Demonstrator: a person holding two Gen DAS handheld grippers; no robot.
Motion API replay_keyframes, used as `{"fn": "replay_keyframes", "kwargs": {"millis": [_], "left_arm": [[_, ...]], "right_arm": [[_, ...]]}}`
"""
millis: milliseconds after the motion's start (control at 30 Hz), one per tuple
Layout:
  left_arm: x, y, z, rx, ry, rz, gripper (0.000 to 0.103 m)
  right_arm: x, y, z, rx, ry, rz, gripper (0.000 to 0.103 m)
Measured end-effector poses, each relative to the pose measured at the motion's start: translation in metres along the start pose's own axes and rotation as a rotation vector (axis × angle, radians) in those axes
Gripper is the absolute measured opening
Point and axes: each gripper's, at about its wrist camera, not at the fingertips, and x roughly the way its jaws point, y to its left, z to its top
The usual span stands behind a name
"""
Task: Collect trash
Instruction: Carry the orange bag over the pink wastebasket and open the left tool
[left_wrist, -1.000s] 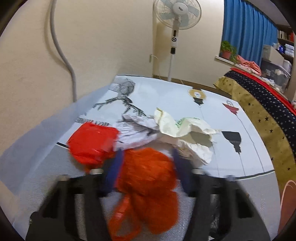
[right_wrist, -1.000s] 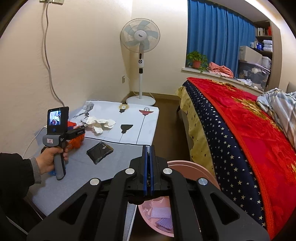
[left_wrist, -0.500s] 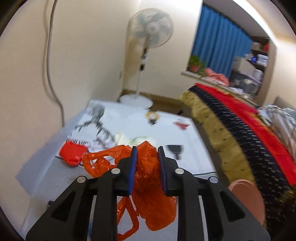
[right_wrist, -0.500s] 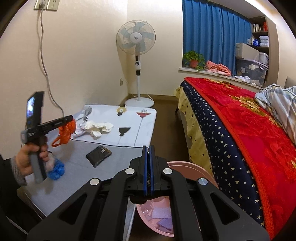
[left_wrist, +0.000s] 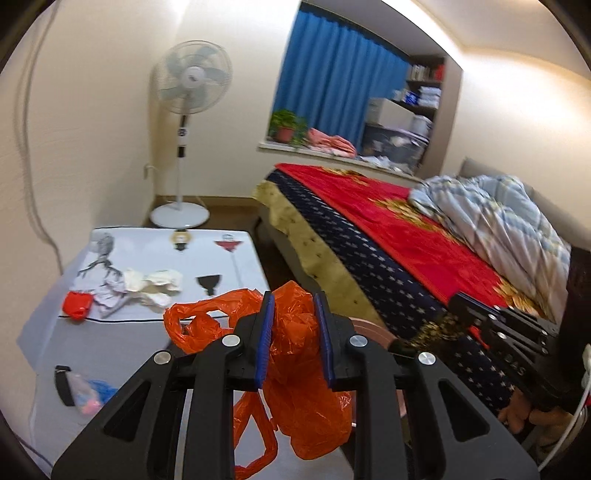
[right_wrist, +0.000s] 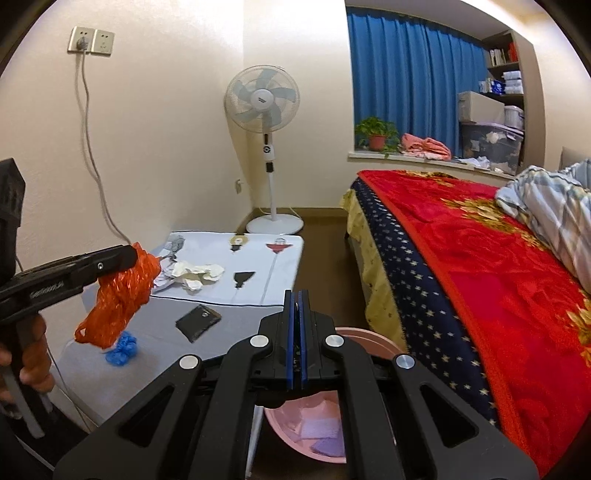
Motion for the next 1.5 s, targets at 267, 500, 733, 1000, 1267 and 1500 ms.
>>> {"fn": "replay_keyframes", "kwargs": {"millis": [267,500,733,1000,1267,1500], "left_arm": [[0.022,-0.05,-0.01,0.071,0.035,-0.049,0.022],[0.044,-0.053,-0.009,0.07,0.065,-0.046,0.022],[0.069,-0.039,-0.006,0.047,0.089,-0.024,0.022],[0.087,-0.041,-0.009,0.038,0.112,-0.046,0.022],[0.113,-0.074,-0.017,0.05,0.163,-0.104,0.022],[0.133,-0.108,-0.02,0.068,0.187,-0.101,0.065]], "right_arm": [[0.007,-0.043,-0.006,0.07,0.044,-0.09,0.003],[0.041,-0.066,-0.008,0.091,0.097,-0.173,0.003],[0.063,-0.072,-0.005,0.085,0.115,-0.284,0.055],[0.043,-0.071,0.0,0.086,0.098,-0.309,0.076],[0.0,-0.08,0.007,0.036,0.009,-0.456,0.091],[-0.005,-0.1,0.009,0.106,0.028,-0.446,0.091]]}}
